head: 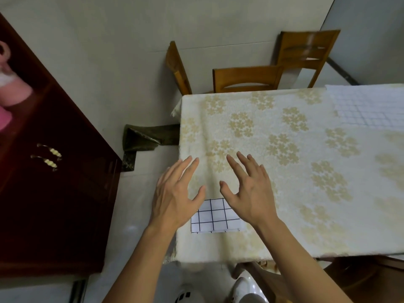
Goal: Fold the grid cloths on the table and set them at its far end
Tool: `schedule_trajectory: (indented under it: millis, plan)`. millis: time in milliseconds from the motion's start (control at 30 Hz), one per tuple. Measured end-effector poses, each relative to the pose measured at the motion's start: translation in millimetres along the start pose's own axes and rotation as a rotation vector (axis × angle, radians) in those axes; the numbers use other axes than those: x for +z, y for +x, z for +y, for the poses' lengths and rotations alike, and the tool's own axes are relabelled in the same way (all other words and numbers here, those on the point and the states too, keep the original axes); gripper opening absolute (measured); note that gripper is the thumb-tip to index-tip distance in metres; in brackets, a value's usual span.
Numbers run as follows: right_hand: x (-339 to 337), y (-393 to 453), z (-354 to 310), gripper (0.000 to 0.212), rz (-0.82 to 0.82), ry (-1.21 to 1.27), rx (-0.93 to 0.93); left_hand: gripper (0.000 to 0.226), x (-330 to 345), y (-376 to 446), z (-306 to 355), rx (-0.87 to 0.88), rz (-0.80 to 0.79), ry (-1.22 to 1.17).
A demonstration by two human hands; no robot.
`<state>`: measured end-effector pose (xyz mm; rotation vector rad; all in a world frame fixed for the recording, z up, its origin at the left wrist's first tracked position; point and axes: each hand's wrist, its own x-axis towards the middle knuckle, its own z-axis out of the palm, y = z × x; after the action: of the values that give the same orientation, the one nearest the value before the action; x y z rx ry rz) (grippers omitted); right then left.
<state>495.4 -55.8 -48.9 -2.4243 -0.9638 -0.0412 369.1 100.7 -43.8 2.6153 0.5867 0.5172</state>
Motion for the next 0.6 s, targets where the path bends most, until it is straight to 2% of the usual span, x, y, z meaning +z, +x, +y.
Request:
schedule_trajectory:
  millis: [333,600]
  plan:
    - [-32.7,-10.0,16.6,0.07,0.049,-0.034,0.073,0.068,1.6,19.1,32.7,0.11,-0.04,0.019]
    - [-60.9,-47.3,5.2,0.07,0.173,-0.094,0.278,0.066,-0.4,28.9,45.5,0.336,-0.119,-0.058]
